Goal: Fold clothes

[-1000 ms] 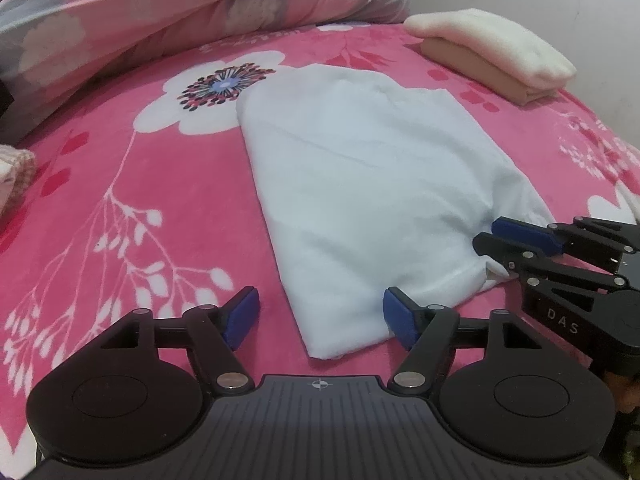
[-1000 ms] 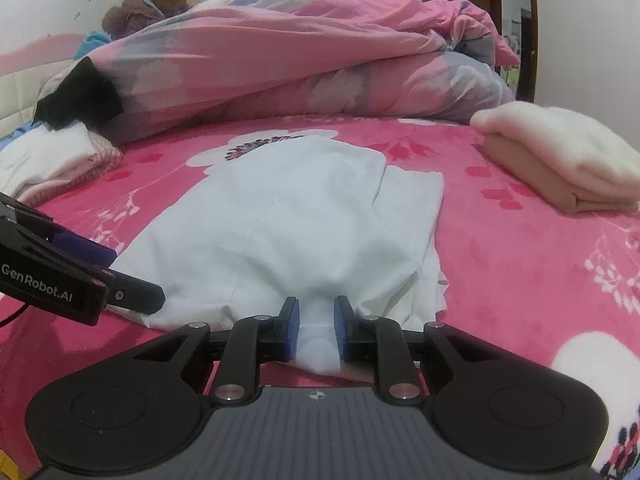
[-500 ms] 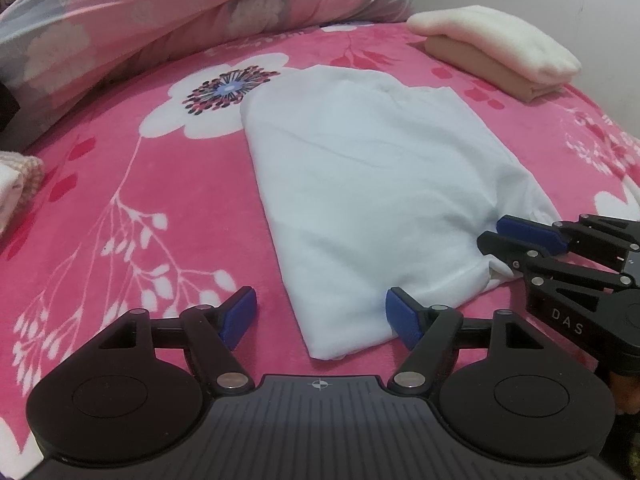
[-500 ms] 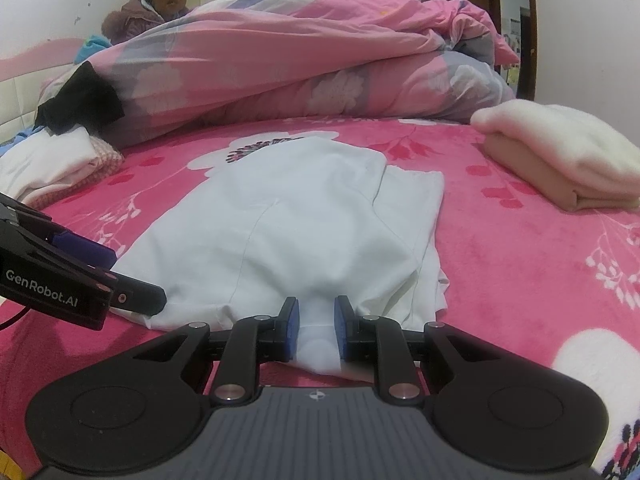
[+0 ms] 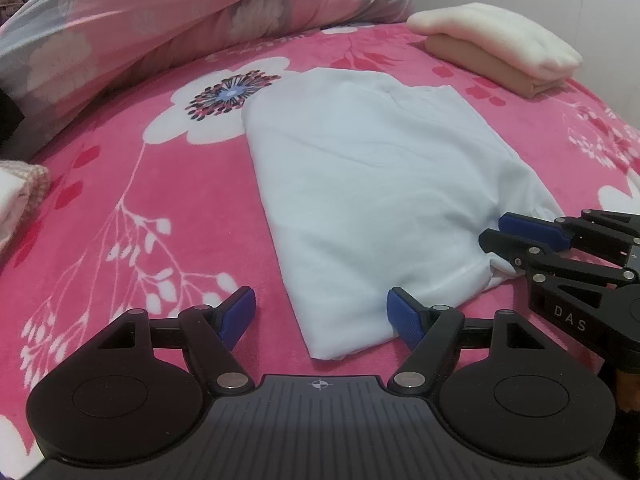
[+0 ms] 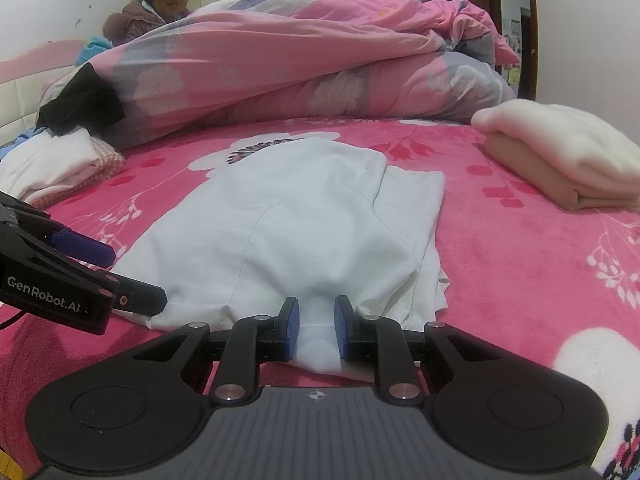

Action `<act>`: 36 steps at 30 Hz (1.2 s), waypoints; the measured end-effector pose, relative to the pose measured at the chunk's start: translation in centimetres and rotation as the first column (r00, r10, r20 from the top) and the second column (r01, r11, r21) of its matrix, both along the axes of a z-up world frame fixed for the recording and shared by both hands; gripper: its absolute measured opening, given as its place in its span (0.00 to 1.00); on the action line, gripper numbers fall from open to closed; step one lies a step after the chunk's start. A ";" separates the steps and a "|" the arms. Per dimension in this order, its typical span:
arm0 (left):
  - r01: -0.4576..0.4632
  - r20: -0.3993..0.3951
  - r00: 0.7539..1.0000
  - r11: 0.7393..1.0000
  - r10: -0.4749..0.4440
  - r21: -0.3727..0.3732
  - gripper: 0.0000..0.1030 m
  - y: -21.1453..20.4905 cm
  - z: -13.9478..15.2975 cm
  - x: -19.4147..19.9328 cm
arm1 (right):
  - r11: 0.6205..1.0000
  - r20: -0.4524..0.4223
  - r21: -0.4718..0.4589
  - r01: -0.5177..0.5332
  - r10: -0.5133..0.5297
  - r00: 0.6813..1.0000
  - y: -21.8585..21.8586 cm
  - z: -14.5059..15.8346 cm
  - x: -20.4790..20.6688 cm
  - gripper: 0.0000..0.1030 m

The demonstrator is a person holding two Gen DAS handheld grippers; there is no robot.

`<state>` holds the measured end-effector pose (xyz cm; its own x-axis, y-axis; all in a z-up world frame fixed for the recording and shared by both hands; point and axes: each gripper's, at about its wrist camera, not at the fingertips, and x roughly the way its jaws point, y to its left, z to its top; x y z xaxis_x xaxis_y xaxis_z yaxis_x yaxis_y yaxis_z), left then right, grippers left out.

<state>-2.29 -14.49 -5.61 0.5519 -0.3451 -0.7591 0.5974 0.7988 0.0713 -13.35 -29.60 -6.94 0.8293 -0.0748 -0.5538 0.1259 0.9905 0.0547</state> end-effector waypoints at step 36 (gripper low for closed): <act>0.001 -0.088 0.996 0.985 -0.016 -0.174 0.99 2.5 -0.1 0.7 | 1.000 0.024 0.021 -0.007 0.007 1.000 -0.4 -0.1 -0.5 0.20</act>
